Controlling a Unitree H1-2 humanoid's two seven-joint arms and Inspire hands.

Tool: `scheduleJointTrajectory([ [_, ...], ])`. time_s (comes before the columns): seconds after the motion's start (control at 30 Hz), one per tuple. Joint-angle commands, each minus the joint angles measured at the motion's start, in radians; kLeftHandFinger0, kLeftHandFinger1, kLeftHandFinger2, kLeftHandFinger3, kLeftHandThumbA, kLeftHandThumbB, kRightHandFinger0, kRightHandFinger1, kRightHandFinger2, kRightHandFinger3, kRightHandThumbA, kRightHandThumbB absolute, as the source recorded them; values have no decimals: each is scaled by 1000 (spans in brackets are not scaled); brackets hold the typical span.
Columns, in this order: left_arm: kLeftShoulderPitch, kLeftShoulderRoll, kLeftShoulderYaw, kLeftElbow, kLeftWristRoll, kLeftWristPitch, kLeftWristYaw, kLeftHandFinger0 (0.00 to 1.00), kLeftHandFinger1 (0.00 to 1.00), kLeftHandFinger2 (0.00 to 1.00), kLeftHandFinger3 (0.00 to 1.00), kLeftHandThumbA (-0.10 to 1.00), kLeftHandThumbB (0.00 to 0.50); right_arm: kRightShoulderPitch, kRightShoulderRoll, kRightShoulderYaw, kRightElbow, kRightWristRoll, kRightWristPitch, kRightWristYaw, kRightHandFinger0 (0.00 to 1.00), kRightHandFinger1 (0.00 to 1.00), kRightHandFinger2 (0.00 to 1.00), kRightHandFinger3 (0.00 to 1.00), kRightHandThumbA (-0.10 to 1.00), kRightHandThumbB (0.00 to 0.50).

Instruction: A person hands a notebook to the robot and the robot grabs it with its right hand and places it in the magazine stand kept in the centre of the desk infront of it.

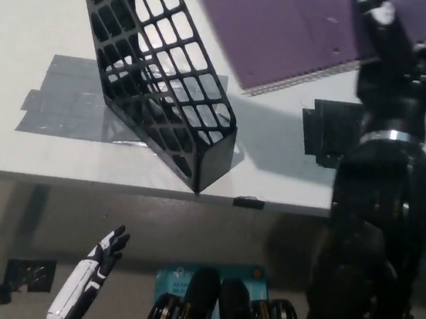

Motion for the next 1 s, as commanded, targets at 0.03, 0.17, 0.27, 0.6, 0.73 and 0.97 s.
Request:
scheduleJointTrajectory([
  [0.03,-4,12,12,-23,-5,-36,-1,1000,1000,1000,1000,1000,500,-81,44,82,81,-18,-139,-108,0,0,0,0,873,0],
  [0.17,-6,10,14,-23,-15,-36,-6,1000,1000,1000,1000,1000,500,-92,44,96,121,-24,-170,-123,0,0,0,0,887,0],
  [0.27,-12,9,16,-23,-26,-37,-10,1000,1000,1000,1000,1000,500,-106,44,113,176,-57,-205,-133,0,0,0,0,940,0],
  [0.6,-16,12,18,-24,-17,-28,-6,1000,1000,1000,1000,1000,500,-141,44,150,298,-91,-302,-191,0,0,0,0,943,0],
  [0.73,-18,16,15,-23,-8,-37,-1,1000,1000,1000,1000,1000,500,-142,44,175,360,-112,-352,-202,0,0,0,0,936,0],
  [0.97,-33,18,16,-22,-29,-37,-14,1000,1000,1000,1000,1000,500,-144,44,238,412,-142,-379,-219,0,0,0,2,898,4],
])
